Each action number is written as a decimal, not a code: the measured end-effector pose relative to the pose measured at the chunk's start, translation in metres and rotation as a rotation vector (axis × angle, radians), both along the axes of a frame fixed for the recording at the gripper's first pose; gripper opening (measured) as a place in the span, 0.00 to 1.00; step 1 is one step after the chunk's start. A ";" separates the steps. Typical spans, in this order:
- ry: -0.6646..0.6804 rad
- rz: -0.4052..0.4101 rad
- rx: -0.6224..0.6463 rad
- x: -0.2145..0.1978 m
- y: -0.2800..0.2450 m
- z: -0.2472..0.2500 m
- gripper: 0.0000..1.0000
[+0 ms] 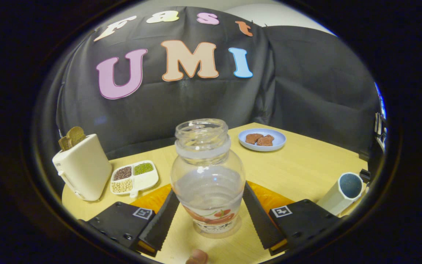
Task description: Take the bottle from table, then pour the juice into the cup, finally place the bottle on the coaster
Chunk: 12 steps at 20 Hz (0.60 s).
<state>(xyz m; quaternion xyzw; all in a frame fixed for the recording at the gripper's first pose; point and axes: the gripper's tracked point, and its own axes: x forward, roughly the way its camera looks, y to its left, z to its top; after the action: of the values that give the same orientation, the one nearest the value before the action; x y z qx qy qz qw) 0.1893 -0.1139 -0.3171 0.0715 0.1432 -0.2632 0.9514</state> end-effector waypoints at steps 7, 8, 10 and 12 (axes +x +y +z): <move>-0.050 0.044 -0.022 -0.037 0.024 0.020 1.00; -0.056 0.052 -0.029 -0.044 0.026 0.023 1.00; -0.065 0.080 -0.031 -0.058 0.032 0.031 1.00; -0.053 0.141 -0.011 -0.071 0.044 0.034 1.00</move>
<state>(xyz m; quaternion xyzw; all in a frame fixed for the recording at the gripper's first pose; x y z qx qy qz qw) 0.1181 -0.0702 -0.2833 0.0631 0.1214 -0.1943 0.9714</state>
